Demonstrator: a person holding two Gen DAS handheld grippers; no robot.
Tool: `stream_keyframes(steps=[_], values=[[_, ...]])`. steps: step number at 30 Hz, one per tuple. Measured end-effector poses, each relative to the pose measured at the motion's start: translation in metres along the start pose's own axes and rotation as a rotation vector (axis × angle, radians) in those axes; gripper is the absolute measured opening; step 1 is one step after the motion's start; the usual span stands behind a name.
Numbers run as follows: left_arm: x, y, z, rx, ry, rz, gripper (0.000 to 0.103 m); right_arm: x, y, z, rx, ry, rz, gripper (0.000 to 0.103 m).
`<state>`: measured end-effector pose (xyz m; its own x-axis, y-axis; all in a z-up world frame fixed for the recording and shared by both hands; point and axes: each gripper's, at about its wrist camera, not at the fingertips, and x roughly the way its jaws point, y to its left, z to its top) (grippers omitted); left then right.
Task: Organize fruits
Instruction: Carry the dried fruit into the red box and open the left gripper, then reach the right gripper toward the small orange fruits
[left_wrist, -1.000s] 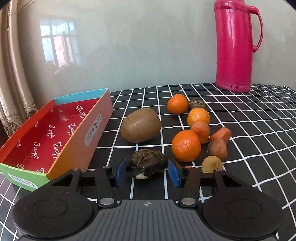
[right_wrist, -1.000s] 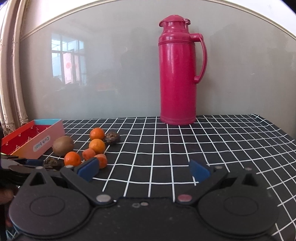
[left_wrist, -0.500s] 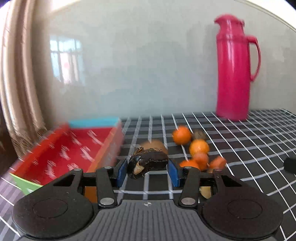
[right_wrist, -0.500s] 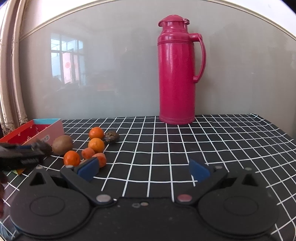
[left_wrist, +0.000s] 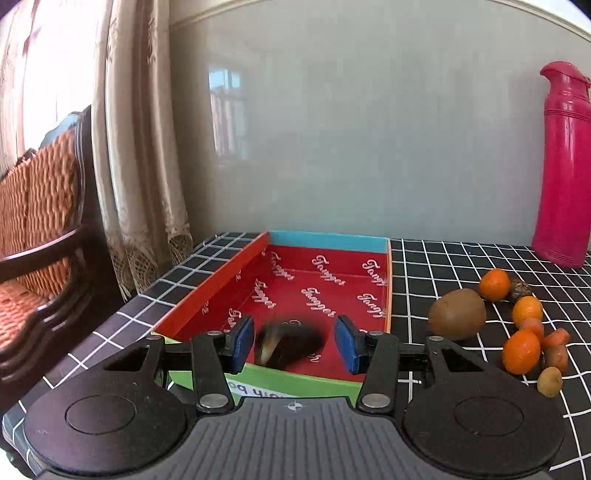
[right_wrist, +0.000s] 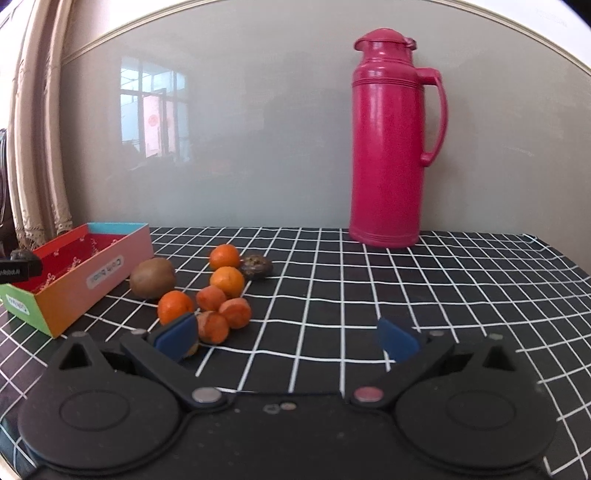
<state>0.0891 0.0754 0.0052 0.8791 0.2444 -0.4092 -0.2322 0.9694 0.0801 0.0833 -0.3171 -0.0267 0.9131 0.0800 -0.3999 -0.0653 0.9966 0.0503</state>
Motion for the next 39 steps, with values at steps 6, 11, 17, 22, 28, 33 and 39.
stream_keyframes(steps=[6, 11, 17, 22, 28, 33, 39], values=[[-0.019, -0.004, 0.000, 0.012, -0.088, -0.001, 0.103, 0.000, 0.006, -0.001, -0.020, 0.000, 0.004, 0.103], [-0.034, -0.011, -0.005, 0.008, -0.114, -0.036, 0.103, -0.005, 0.011, -0.002, -0.057, -0.013, 0.028, 0.103], [-0.044, -0.012, -0.012, 0.020, -0.122, -0.031, 0.103, -0.008, 0.013, -0.002, -0.077, -0.028, 0.051, 0.103], [-0.063, -0.010, -0.028, 0.008, -0.102, -0.029, 0.103, -0.004, 0.013, 0.000, -0.061, -0.018, 0.050, 0.103], [-0.063, -0.008, -0.031, 0.032, -0.108, -0.018, 0.103, 0.009, 0.022, 0.000, -0.068, 0.025, 0.089, 0.103], [-0.053, 0.004, -0.030, 0.029, -0.089, 0.003, 0.103, 0.016, 0.038, -0.001, -0.114, 0.023, 0.097, 0.102], [-0.045, 0.023, -0.031, -0.012, -0.065, 0.021, 0.103, 0.032, 0.044, 0.001, -0.099, 0.043, 0.110, 0.090]])
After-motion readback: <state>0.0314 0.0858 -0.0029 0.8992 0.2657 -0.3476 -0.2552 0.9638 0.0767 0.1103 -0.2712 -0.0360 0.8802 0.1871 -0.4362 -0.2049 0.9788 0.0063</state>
